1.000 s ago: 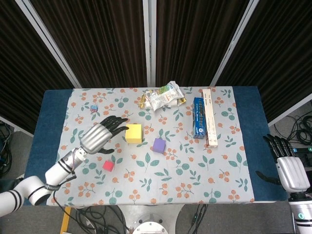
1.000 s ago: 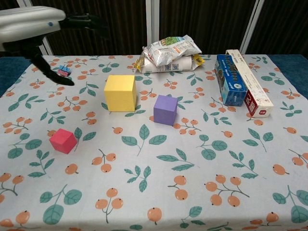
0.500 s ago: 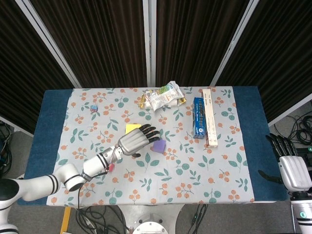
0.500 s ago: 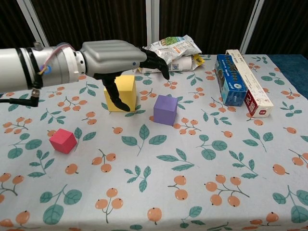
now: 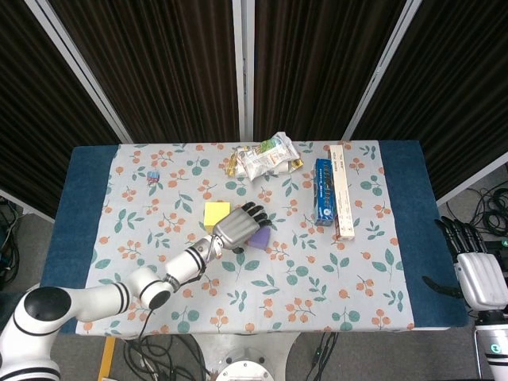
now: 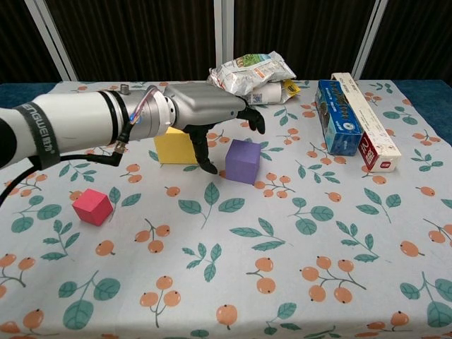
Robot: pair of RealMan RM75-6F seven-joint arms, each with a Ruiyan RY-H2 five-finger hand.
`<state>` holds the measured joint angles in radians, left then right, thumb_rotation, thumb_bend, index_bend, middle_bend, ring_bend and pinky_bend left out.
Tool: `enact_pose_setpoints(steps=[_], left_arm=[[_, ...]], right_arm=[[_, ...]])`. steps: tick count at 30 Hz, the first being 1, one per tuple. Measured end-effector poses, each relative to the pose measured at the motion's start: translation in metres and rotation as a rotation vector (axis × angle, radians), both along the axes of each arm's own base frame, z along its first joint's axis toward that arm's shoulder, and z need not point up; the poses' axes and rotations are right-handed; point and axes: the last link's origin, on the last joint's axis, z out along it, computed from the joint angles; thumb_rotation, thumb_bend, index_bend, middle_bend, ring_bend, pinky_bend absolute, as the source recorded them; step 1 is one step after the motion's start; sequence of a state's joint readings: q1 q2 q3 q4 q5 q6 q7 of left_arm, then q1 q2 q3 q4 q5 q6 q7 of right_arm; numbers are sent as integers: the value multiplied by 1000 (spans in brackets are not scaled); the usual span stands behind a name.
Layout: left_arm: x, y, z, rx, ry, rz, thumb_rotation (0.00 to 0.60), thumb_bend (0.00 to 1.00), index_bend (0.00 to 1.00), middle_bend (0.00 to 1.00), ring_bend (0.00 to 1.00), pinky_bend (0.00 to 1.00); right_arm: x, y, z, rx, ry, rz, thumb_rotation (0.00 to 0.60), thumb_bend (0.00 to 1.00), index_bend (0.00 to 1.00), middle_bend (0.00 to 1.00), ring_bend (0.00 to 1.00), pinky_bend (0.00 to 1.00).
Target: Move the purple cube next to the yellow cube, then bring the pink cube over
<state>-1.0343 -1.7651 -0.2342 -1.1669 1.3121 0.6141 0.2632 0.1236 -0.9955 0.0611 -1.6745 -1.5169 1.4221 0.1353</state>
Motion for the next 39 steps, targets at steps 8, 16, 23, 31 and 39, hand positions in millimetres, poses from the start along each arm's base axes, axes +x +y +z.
enact_pose_setpoints(steps=[8,16,23,31,39], left_arm=[[6,5,-15,0,1,60,600,233,337,394,160,145],[12,6,-22,26,-30,55,600,271,489,543,269,165],[13,2,-18,39,-75,38,600,279,535,589,319,207],[2,-19,12,57,-145,13,600,279,524,587,319,206],[-38,-46,25,74,-46,-56,600,277,520,580,319,197]], right_arm=[[-2,0,1,-2,-3,-6,600,26,0,41,0,0],[-4,0,2,-5,-3,-9,600,26,0,42,0,0],[-3,0,2,-3,-5,-6,600,26,0,42,0,0],[1,-2,-2,6,-10,15,600,26,0,41,0,0],[2,-1,-4,11,-12,22,600,26,0,41,0,0]])
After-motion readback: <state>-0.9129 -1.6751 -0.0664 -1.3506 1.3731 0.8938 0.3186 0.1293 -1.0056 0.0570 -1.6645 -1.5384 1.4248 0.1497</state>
